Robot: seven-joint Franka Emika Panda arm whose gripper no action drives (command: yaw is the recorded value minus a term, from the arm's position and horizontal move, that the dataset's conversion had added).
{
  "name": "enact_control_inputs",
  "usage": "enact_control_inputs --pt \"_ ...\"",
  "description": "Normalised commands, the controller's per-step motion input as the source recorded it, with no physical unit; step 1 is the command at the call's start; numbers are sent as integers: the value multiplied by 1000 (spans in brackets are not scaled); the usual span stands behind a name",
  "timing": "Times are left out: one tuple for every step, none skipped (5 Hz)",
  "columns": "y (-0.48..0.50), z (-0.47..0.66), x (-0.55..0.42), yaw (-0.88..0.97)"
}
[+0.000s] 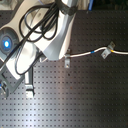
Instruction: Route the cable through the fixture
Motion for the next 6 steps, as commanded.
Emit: enact_control_inputs --pt "-27 460 -32 0" --pt "-7 357 -212 0" --pt "-196 298 -192 0" --pt "-445 118 -385 -86" --pt "-406 137 -394 -343" --pt "-487 18 -298 -328"
